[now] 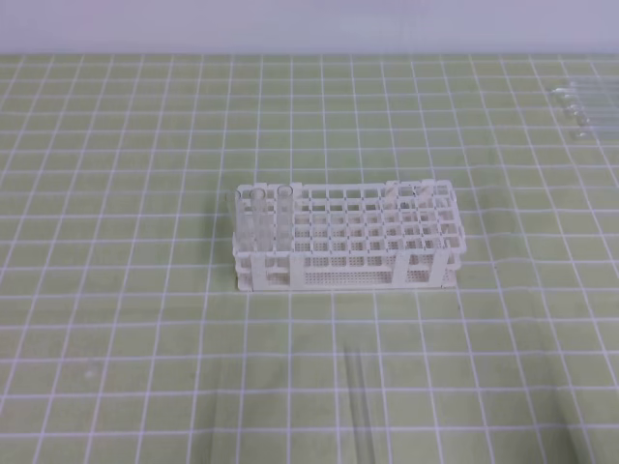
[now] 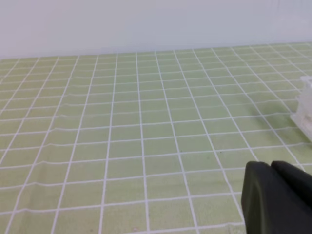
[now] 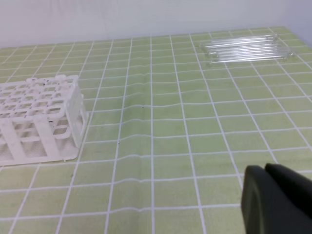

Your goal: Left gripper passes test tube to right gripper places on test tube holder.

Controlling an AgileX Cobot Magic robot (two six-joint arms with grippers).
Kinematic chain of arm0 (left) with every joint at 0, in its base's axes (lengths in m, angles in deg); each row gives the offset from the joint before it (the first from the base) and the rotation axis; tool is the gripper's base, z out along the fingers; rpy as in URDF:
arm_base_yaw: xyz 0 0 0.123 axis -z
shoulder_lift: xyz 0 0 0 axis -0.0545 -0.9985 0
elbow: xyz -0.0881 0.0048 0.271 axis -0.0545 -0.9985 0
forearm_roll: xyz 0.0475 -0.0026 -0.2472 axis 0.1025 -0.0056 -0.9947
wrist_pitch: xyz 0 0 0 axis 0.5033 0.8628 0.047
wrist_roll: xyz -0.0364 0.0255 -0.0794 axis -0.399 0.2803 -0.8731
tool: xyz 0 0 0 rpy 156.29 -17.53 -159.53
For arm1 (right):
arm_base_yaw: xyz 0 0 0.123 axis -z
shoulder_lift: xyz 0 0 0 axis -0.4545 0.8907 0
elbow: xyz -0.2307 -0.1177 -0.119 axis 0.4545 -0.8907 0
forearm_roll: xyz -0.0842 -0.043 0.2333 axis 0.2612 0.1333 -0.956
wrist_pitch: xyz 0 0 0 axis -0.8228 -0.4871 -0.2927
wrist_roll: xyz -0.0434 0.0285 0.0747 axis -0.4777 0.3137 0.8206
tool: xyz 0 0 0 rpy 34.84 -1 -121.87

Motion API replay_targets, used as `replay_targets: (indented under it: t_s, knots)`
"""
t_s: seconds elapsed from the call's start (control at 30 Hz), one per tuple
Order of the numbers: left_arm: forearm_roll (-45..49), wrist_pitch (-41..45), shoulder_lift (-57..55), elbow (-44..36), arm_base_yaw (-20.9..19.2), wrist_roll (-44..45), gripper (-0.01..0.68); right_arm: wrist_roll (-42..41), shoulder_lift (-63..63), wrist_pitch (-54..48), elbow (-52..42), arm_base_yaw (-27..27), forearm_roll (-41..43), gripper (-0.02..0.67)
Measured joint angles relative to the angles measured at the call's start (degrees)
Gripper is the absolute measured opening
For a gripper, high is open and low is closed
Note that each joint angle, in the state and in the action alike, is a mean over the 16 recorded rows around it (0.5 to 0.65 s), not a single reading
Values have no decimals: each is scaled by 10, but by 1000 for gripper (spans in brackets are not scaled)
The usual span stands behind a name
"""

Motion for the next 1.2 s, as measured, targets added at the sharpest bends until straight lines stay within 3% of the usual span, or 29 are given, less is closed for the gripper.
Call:
replay_targets:
  t_s: [0.5, 0.97, 1.2]
  knots:
    - [-55, -11, 5, -1, 0, -3, 0, 0, 0, 0, 0, 0, 0, -2]
    - [-371, -102, -1, 1, 0, -109, 0, 0, 0, 0, 0, 0, 0, -2]
    - [-438, -93, -2, 14, 0, -113, 0, 0, 0, 0, 0, 0, 0, -2]
